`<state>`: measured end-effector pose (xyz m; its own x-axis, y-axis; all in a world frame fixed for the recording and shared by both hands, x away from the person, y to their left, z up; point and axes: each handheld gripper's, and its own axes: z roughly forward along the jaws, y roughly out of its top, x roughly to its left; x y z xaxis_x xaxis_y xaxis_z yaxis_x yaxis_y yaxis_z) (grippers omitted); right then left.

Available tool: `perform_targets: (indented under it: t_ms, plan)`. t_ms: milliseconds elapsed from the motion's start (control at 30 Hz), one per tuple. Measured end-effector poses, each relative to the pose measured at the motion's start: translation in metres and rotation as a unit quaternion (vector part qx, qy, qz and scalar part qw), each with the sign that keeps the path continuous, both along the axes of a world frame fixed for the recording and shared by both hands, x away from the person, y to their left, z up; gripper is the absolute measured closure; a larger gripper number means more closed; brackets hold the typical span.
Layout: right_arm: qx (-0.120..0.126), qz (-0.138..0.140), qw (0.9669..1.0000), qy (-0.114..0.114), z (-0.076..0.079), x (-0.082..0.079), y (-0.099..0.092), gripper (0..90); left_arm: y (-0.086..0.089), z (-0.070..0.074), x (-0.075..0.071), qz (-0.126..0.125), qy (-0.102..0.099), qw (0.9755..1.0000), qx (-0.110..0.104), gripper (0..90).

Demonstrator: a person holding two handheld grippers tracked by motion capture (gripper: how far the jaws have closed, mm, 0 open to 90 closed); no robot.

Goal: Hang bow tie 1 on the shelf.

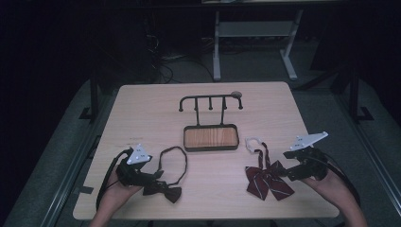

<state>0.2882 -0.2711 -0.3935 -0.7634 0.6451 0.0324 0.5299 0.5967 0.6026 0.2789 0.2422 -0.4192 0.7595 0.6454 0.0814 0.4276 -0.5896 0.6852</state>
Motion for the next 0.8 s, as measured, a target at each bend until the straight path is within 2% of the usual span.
perform_targets:
  t_ms: [467, 800]
  plan:
    - [-0.022, 0.026, 0.9993, 0.015, 0.005, 0.023, 0.020, 30.3, 0.000, 0.001, 0.000, -0.004, 0.001, 1.0000, -0.007, 30.6]
    - [-0.038, 0.039, 0.9981, 0.028, 0.010, 0.043, 0.032, 31.5, -0.001, 0.000, 0.000, -0.005, 0.000, 1.0000, -0.002, 30.6]
